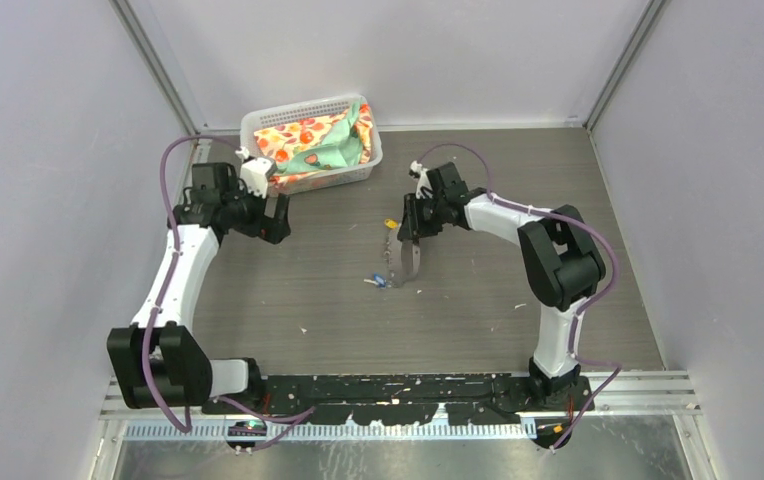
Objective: Put the keys on the keyring
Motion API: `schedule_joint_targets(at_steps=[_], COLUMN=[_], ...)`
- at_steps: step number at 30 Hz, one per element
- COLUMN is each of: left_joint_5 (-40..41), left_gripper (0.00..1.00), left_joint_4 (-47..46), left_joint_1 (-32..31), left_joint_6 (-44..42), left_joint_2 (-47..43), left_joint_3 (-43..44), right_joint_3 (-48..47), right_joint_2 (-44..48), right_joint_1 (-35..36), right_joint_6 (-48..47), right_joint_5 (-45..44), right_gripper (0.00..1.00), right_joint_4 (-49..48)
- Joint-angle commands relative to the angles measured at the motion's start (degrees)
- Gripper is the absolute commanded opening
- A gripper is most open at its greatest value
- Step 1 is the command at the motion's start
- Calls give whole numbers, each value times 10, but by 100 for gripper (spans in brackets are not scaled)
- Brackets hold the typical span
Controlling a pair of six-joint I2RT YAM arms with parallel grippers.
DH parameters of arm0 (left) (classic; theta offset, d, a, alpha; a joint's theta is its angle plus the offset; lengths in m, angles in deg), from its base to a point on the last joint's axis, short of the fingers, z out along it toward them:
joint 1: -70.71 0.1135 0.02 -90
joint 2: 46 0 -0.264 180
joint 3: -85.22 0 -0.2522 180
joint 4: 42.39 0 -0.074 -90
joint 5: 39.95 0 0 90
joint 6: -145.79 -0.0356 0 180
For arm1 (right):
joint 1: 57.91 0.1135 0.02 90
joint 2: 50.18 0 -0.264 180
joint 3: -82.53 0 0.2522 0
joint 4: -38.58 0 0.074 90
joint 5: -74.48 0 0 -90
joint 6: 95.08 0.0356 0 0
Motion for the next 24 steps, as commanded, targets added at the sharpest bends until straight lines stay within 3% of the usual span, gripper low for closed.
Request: schedule_joint_targets(at_steps=[1,5,6,7,8,12,18,24], left_joint_5=[-21,-27,-28,-30,-34,-40,-43,-53], left_gripper=[100,100,100,100,100,100,100,100], left_joint_4=[-58,-66,-70,-78,-85,-130,-266,-467], left_joint_1=[5,7,9,13,17,35,65,73], left_joint_6=[0,7,10,13,16,37,97,169], left_joint_2=[-30,-14,-8,-3,1,21,59,81], left_joint_3=[-39,-41,-41,-42,-43,-62,-126,-225], right_joint_3=[0,4,10,20,33,116,306,414], right_joint_2=[10,42,55,72,88,204,403,463], right_joint_1=[6,5,4,4,4,3,-28,-74], right_joint_6=[-33,-52,-51,-52,-52,-58,-61,-72], right_joint_5=[-42,-126,-155,-181,-205,-299,-489,-662], right_gripper=[45,58,66,90,99,100,100,100], right_joint_4=[24,54,57,57,54,6,-173,-283])
